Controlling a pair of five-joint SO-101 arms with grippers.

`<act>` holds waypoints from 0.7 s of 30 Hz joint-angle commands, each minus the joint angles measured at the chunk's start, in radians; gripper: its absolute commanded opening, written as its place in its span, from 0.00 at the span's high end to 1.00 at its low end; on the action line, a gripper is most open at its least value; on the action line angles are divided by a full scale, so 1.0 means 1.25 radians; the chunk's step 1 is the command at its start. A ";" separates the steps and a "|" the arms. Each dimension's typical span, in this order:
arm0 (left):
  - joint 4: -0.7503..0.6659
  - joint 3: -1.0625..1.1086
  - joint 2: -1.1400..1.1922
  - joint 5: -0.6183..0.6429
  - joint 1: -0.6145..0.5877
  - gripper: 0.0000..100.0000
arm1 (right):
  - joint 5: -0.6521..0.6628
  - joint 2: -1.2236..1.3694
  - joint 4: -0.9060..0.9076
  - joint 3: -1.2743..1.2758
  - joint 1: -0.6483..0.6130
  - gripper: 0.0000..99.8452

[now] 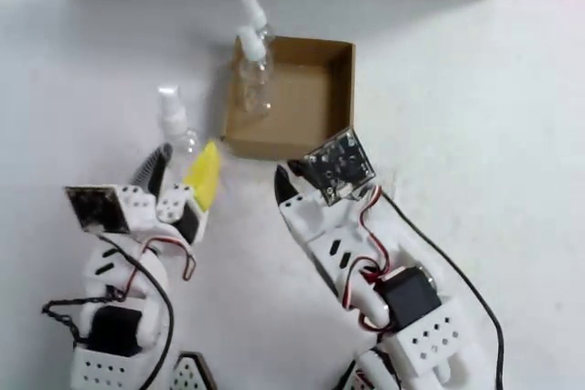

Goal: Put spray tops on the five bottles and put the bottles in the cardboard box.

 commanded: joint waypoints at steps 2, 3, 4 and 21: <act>-0.001 -0.144 0.234 0.025 -0.012 0.98 | -0.042 -0.019 -0.093 0.060 0.001 0.98; -0.020 -0.153 0.272 0.025 -0.012 0.98 | -0.043 -0.019 -0.109 0.075 -0.012 0.98; -0.044 -0.161 0.305 0.025 -0.013 0.98 | -0.044 -0.019 -0.122 0.088 -0.028 0.98; -0.365 -0.161 0.571 0.120 -0.100 0.98 | -0.045 -0.019 -0.693 0.426 -0.330 0.98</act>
